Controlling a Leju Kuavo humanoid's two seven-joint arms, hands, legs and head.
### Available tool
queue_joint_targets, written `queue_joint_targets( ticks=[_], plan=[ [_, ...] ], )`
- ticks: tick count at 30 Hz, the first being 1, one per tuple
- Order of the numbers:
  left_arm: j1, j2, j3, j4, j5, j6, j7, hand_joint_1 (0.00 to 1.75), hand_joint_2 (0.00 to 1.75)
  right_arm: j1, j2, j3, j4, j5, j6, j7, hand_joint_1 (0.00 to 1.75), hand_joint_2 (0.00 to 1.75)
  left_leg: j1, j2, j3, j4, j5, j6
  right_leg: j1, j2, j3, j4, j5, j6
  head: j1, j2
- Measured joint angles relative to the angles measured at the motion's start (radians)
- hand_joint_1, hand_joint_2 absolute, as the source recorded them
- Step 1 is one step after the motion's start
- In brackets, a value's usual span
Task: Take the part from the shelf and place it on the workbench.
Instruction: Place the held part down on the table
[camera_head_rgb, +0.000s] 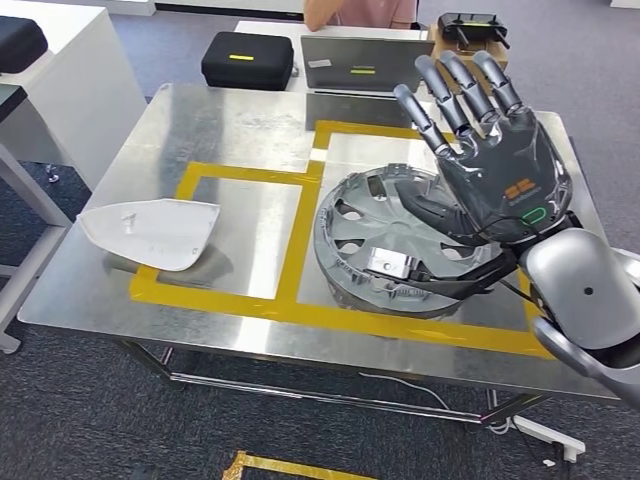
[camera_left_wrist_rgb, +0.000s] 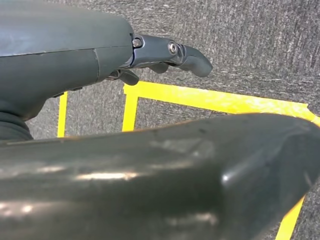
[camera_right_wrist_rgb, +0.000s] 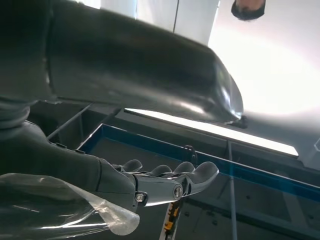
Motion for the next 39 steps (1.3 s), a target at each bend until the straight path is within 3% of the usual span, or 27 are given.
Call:
queue_joint_targets(
  ticks=[2,4,6,8,9,10,12,14,17,18,20,22,23,24,25,27,29,30,32,33,34,37,38,39],
  plan=[
    [-0.001,-0.003,0.001,0.0,-0.004,0.001,0.0,0.0,0.0,0.0,-0.002,-0.002,-0.004,0.0,0.002,-0.001,0.0,0.0,0.003,0.004,0.002,-0.011,0.011,0.009,0.001,0.0,-0.003,0.001,-0.001,0.008,0.0,0.0],
    [-0.003,-0.006,0.002,0.0,-0.008,0.002,0.0,0.0,0.0,0.001,-0.005,-0.006,-0.007,0.003,0.002,-0.001,0.0,0.0,0.009,0.012,0.004,-0.028,0.024,0.02,0.004,-0.015,-0.024,0.045,-0.043,0.014,0.004,0.0],
    [-0.003,-0.008,0.004,0.0,-0.014,0.003,0.0,0.0,0.0,0.01,-0.006,-0.007,-0.005,0.016,-0.006,0.001,0.0,0.0,0.012,0.019,-0.001,-0.034,0.031,0.025,0.002,-0.033,-0.072,0.167,-0.118,0.019,0.008,0.0],
    [-0.002,-0.009,0.005,0.001,-0.021,0.003,0.001,0.0,0.0,0.031,-0.006,-0.005,0.004,0.036,-0.022,0.005,0.0,0.0,0.014,0.024,-0.008,-0.033,0.036,0.021,-0.004,-0.039,-0.104,0.268,-0.156,0.026,0.008,0.0],
    [-0.002,-0.01,0.006,0.001,-0.024,0.003,0.002,0.0,0.0,0.041,-0.005,-0.004,0.01,0.045,-0.03,0.008,0.0,0.0,0.016,0.026,-0.012,-0.033,0.039,0.018,-0.008,-0.041,-0.096,0.267,-0.147,0.031,0.008,0.0],
    [-0.003,-0.011,0.006,0.002,-0.026,0.003,0.003,0.0,0.0,0.048,-0.005,-0.002,0.015,0.051,-0.037,0.01,0.0,0.0,0.018,0.028,-0.016,-0.031,0.041,0.014,-0.012,-0.044,-0.067,0.224,-0.122,0.036,0.008,0.0],
    [-0.004,-0.012,0.007,0.002,-0.028,0.003,0.003,0.0,0.0,0.054,-0.003,0.0,0.022,0.059,-0.047,0.014,0.0,0.0,0.022,0.03,-0.025,-0.023,0.045,0.002,-0.018,-0.054,0.024,0.079,-0.071,0.045,0.008,0.0],
    [-0.005,-0.012,0.008,0.003,-0.029,0.003,0.003,0.0,0.0,0.059,-0.001,0.0,0.026,0.063,-0.054,0.016,0.0,0.0,0.021,0.03,-0.033,-0.013,0.049,-0.013,-0.017,-0.055,0.074,-0.003,-0.054,0.042,0.009,0.0],
    [-0.004,-0.012,0.009,0.004,-0.029,0.004,0.003,0.0,0.0,0.069,0.002,0.0,0.032,0.064,-0.057,0.017,0.0,0.0,0.022,0.029,-0.042,-0.007,0.056,-0.033,-0.014,-0.049,0.062,0.0,-0.051,0.019,0.009,0.0],
    [-0.004,-0.012,0.01,0.004,-0.029,0.004,0.004,0.0,0.0,0.07,0.003,0.0,0.034,0.064,-0.057,0.017,0.0,0.0,0.023,0.028,-0.048,0.003,0.042,-0.038,-0.015,-0.049,0.056,0.002,-0.046,0.009,0.007,0.0],
    [-0.004,-0.013,0.013,0.005,-0.029,0.004,0.004,0.0,0.0,0.07,0.007,0.0,0.037,0.064,-0.057,0.017,0.0,0.0,0.025,0.026,-0.075,0.079,-0.029,-0.045,-0.014,-0.05,0.04,0.001,-0.032,-0.01,0.003,0.0],
    [-0.004,-0.013,0.015,0.005,-0.029,0.005,0.003,0.0,0.0,0.072,0.009,0.0,0.04,0.064,-0.057,0.017,0.0,0.0,0.024,0.025,-0.112,0.212,-0.114,-0.046,-0.007,-0.049,0.02,0.002,-0.018,-0.021,0.0,0.0],
    [-0.004,-0.013,0.015,0.005,-0.029,0.005,0.004,0.0,0.0,0.074,0.01,0.001,0.041,0.064,-0.057,0.017,0.0,0.0,0.023,0.025,-0.119,0.261,-0.135,-0.044,-0.003,-0.049,0.01,0.003,-0.01,-0.023,0.0,0.0],
    [-0.004,-0.013,0.016,0.005,-0.029,0.005,0.004,0.0,0.0,0.076,0.01,0.001,0.043,0.064,-0.057,0.017,0.0,0.0,0.022,0.024,-0.112,0.277,-0.137,-0.04,0.0,-0.048,-0.001,0.003,-0.003,-0.025,0.0,0.0],
    [-0.005,-0.013,0.016,0.005,-0.029,0.005,0.004,0.0,0.0,0.077,0.01,0.001,0.044,0.064,-0.057,0.017,0.0,0.0,0.019,0.024,-0.086,0.254,-0.12,-0.034,0.004,-0.046,-0.01,0.004,0.005,-0.026,0.0,0.0],
    [-0.006,-0.012,0.016,0.005,-0.03,0.005,0.004,0.0,0.0,0.079,0.011,0.001,0.045,0.065,-0.058,0.017,0.0,0.0,0.011,0.019,0.004,0.125,-0.076,-0.012,0.009,-0.043,-0.025,0.004,0.019,-0.025,0.001,0.0],
    [-0.008,-0.01,0.016,0.005,-0.031,0.005,0.004,0.0,0.0,0.079,0.012,0.001,0.045,0.065,-0.058,0.017,0.0,0.0,0.002,0.011,0.078,0.004,-0.059,0.006,0.01,-0.042,-0.034,0.003,0.032,-0.017,0.002,0.0],
    [-0.008,-0.009,0.016,0.006,-0.032,0.005,0.004,0.0,0.0,0.079,0.012,0.001,0.045,0.065,-0.059,0.017,0.0,0.0,-0.002,0.009,0.092,-0.024,-0.059,0.01,0.008,-0.043,-0.036,0.002,0.039,-0.011,0.001,0.0],
    [-0.008,-0.009,0.016,0.006,-0.032,0.006,0.004,0.0,0.0,0.081,0.013,0.001,0.046,0.065,-0.059,0.017,0.0,0.0,-0.005,0.01,0.088,-0.037,-0.045,0.013,0.005,-0.044,-0.04,-0.002,0.051,0.003,0.0,0.0],
    [-0.008,-0.01,0.016,0.006,-0.032,0.006,0.004,0.0,0.0,0.081,0.013,0.001,0.046,0.065,-0.059,0.017,0.0,0.0,-0.003,0.013,0.084,-0.043,-0.034,0.017,0.004,-0.043,-0.046,0.001,0.044,0.008,0.0,0.0],
    [-0.008,-0.01,0.016,0.007,-0.032,0.006,0.004,0.0,0.0,0.081,0.013,0.001,0.046,0.065,-0.06,0.017,0.0,0.0,-0.001,0.016,0.076,-0.049,-0.021,0.022,0.004,-0.043,-0.057,0.019,0.019,0.012,0.002,0.0],
    [-0.009,-0.012,0.017,0.007,-0.033,0.006,0.004,0.0,0.0,0.083,0.013,0.001,0.047,0.065,-0.06,0.017,0.0,0.0,0.001,0.022,0.039,-0.053,0.011,0.031,0.003,-0.044,-0.106,0.181,-0.119,0.022,0.005,0.0],
    [-0.009,-0.012,0.017,0.007,-0.033,0.006,0.004,0.0,0.0,0.084,0.013,0.001,0.048,0.064,-0.06,0.016,0.0,0.0,0.0,0.023,0.026,-0.052,0.021,0.031,0.003,-0.045,-0.114,0.238,-0.142,0.024,0.005,0.0],
    [-0.009,-0.013,0.017,0.007,-0.034,0.007,0.005,0.0,0.0,0.085,0.013,0.001,0.048,0.064,-0.06,0.013,0.0,0.0,-0.001,0.024,0.012,-0.05,0.03,0.03,0.003,-0.045,-0.111,0.271,-0.141,0.026,0.005,0.0]
  ],
)
